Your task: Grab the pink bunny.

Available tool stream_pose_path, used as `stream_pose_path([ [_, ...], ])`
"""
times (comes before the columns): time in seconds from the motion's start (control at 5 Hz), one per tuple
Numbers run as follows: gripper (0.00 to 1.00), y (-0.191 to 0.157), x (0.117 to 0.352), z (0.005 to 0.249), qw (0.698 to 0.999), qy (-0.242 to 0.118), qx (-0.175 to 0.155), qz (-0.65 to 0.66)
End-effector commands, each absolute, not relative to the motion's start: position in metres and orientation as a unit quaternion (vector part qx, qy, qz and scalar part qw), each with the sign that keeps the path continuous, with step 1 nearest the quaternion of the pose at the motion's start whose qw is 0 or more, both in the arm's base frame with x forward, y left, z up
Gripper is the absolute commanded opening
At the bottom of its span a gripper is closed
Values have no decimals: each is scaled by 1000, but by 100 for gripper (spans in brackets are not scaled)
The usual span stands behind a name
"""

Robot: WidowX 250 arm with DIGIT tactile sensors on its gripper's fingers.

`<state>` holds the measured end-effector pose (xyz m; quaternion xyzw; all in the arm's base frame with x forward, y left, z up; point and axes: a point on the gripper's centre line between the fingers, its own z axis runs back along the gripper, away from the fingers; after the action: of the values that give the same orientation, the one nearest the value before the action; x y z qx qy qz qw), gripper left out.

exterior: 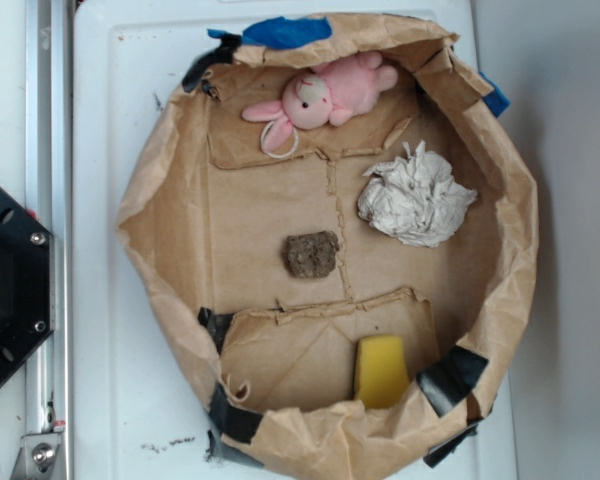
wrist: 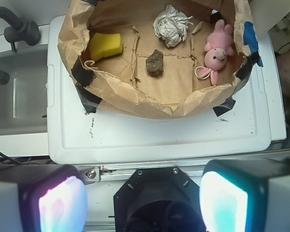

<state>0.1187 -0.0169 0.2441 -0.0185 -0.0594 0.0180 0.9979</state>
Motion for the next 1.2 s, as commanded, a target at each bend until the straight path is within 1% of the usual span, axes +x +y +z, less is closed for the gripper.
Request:
stream_pose_path([
  [0.0,100,-17,119,244,998,-59,-19,18],
  [0.2,100,-17,116,244,997,-71,-3,25],
  [0.4,100,-28,166,230,996,-82,-4,21],
  [0.6,100,-18,203,215,998,-62,-7,30],
  [0.8,100,1,222,210,997,-64,-8,48],
  [1.0,100,23,232,196,994,-69,-9,82],
])
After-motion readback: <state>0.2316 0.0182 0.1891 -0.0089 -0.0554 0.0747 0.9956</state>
